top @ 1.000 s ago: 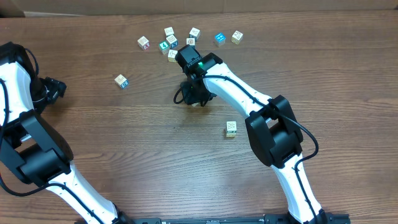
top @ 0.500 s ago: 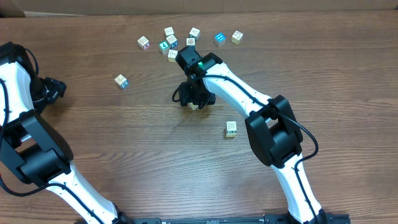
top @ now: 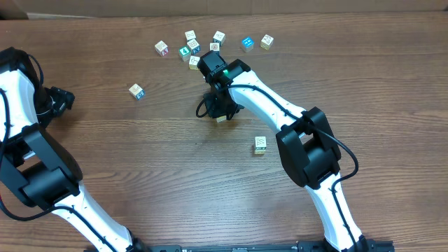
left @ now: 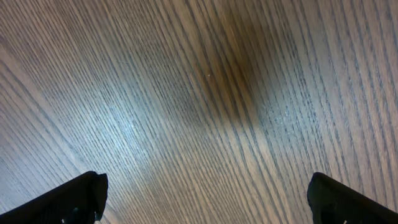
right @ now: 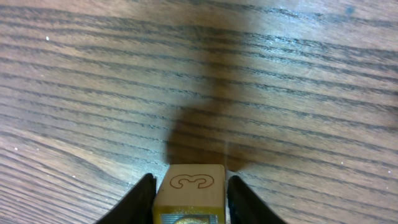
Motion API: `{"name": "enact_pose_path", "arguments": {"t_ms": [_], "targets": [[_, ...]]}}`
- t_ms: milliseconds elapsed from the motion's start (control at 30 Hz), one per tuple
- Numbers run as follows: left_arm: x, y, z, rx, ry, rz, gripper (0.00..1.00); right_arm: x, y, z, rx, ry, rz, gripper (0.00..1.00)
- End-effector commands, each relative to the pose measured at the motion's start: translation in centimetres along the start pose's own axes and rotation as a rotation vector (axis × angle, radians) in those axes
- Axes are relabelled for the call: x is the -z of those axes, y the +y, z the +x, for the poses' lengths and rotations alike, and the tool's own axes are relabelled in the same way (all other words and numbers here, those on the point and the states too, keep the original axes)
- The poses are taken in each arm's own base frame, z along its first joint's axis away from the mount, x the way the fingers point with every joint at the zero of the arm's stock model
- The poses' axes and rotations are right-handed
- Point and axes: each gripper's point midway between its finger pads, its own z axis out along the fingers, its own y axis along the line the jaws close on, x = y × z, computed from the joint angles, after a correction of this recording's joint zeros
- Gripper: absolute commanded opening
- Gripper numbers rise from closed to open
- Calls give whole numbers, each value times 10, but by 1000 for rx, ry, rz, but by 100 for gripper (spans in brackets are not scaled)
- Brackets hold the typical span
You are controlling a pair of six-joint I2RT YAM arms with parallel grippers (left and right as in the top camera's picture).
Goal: Form a tower
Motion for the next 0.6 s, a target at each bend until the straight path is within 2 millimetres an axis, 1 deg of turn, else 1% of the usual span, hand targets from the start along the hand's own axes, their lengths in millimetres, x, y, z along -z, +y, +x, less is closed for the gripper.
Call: {"name": "enact_pose_path", "arguments": {"t_ms": [0, 167, 267, 300, 333, 367, 400, 433, 567], "targets": [[1, -3, -2, -26, -11, -2, 100, 7, 3, -7, 10, -30, 7, 29], [1, -3, -2, -25, -11, -2, 100, 7, -7, -9, -48, -42, 53, 31], [2, -4, -2, -26, -11, -2, 100, 7, -7, -9, -47, -41, 53, 39], [1, -3, -2, -26, -11, -2, 100, 7, -7, -9, -47, -41, 53, 44], [1, -3, -2, -26, -11, -2, 100, 7, -7, -9, -47, -41, 53, 52], [1, -3, -2, -26, -11, -2, 100, 7, -7, -9, -47, -41, 53, 66], [1, -4, -2, -26, -11, -2, 99, 7, -7, -9, -47, -41, 53, 92], [1, -3, -2, -26, -11, -2, 99, 7, -7, -9, -47, -41, 54, 100], [2, -4, -2, -26, -11, -2, 99, 7, -8, -11, -50, -49, 52, 100]]}}
